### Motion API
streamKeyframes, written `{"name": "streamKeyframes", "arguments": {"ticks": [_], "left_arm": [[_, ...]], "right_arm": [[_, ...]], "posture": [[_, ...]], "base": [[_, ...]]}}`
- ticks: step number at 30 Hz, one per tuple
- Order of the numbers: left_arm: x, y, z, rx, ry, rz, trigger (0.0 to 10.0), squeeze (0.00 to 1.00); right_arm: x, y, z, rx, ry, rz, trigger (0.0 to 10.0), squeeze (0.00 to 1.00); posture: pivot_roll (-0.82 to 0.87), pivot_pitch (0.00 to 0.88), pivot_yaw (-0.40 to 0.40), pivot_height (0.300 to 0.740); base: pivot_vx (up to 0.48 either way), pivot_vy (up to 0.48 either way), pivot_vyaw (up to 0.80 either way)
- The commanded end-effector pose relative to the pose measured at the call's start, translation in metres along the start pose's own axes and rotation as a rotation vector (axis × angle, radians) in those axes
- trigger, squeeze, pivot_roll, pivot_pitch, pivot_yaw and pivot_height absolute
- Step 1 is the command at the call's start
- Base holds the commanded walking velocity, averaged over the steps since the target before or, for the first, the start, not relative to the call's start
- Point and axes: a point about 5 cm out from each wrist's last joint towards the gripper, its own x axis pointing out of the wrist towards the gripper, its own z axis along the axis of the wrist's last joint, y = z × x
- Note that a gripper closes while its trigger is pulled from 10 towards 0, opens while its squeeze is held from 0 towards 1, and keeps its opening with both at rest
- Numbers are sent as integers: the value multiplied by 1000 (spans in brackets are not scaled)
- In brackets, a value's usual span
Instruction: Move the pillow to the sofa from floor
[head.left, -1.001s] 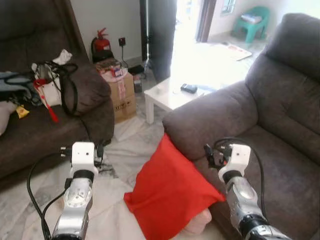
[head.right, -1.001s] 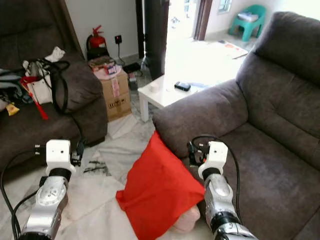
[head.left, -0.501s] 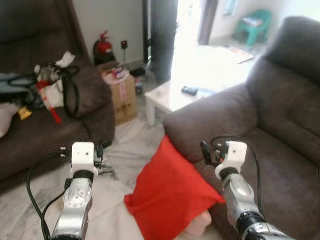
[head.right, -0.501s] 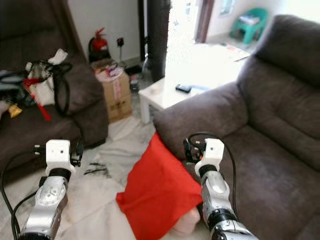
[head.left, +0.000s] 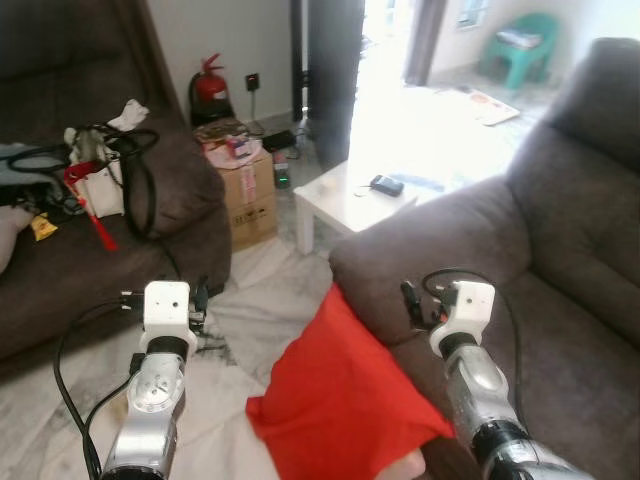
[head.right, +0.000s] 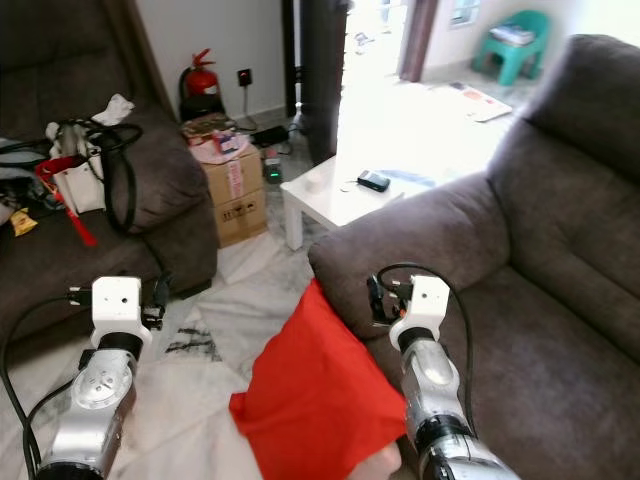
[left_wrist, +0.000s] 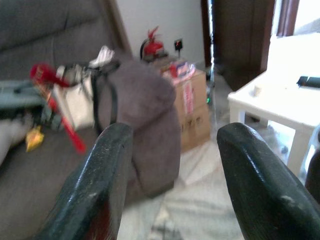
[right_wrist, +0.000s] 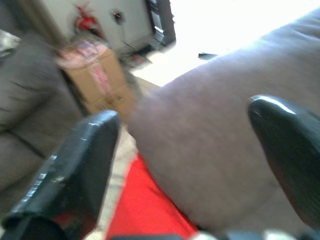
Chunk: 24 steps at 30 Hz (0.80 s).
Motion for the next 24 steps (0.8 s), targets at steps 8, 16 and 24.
{"name": "streamKeyframes", "arguments": {"ticks": [8, 16, 24], "left_arm": [[2, -17, 7, -12, -20, -65, 10000, 0], [-1, -20, 4, -20, -6, -82, 10000, 0], [-3, -23, 2, -25, 3, -95, 10000, 0]], "right_arm": [[-4, -11, -1, -12, 9, -27, 10000, 0], [-5, -12, -3, -15, 18, -25, 10000, 0], [-6, -12, -6, -12, 28, -23, 10000, 0]], "posture": [[83, 13, -10, 740], [84, 15, -10, 740], [86, 18, -9, 740]], "base": [[109, 0, 0], [0, 0, 0], [0, 0, 0]]}}
